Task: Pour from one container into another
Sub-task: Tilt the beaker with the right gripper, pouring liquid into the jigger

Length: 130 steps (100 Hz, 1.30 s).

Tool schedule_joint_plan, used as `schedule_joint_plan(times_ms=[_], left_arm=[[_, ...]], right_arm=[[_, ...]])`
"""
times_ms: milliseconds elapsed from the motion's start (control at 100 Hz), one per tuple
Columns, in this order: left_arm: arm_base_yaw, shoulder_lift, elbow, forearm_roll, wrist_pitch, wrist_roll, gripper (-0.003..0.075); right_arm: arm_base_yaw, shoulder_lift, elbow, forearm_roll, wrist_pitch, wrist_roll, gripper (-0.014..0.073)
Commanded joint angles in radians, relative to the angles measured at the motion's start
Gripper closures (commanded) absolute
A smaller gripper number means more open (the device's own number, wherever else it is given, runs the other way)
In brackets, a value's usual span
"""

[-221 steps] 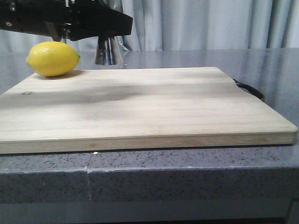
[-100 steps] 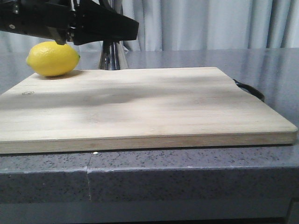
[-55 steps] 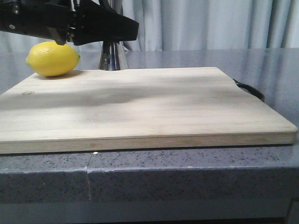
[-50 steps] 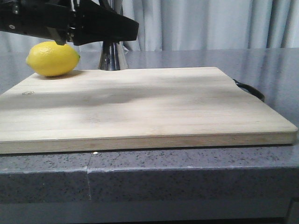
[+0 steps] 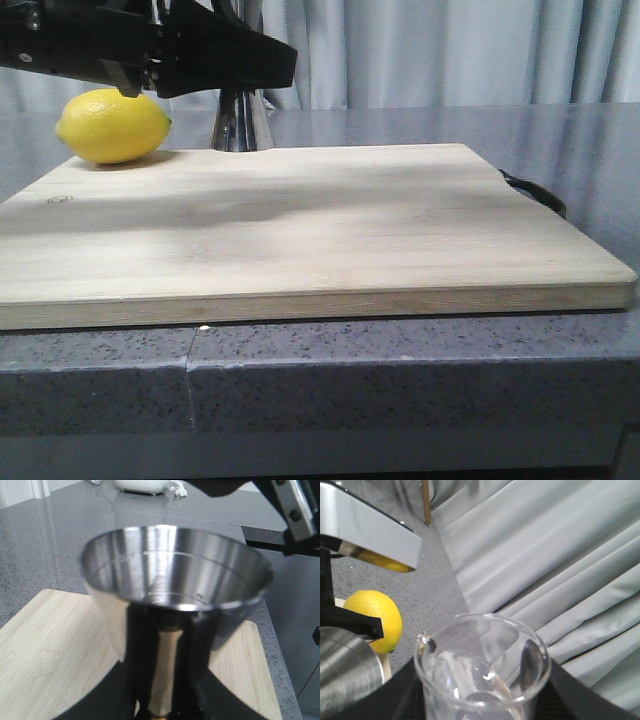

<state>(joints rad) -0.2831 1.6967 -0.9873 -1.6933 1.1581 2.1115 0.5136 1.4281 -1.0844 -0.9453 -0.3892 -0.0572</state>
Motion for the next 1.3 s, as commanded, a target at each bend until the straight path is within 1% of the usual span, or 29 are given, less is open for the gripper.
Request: schedule_joint_plan(times_ms=[0, 530, 930, 1110, 1290], left_arm=[[-0.009, -0.047, -0.030, -0.067, 0.120, -0.008, 0.0739], [-0.009, -0.047, -0.030, -0.067, 0.120, -0.008, 0.0739], [-0.009, -0.047, -0.030, -0.067, 0.120, -0.008, 0.0739], [-0.009, -0.047, -0.030, -0.067, 0.120, -0.008, 0.0739], [-0.009, -0.047, -0.030, -0.067, 0.120, -0.008, 0.0739]], right_arm=[[0.000, -0.042, -0.037, -0.002, -0.048, -0.004, 0.0360], [0.000, -0.042, -0.037, -0.053, -0.047, -0.004, 0.0360], [0.000, -0.042, -0.037, -0.060, -0.041, -0.004, 0.0360], [0.000, -0.042, -0.037, -0.109, -0.036, -0.004, 0.0360], [0.000, -0.042, -0.037, -0.111, -0.020, -0.004, 0.0360]])
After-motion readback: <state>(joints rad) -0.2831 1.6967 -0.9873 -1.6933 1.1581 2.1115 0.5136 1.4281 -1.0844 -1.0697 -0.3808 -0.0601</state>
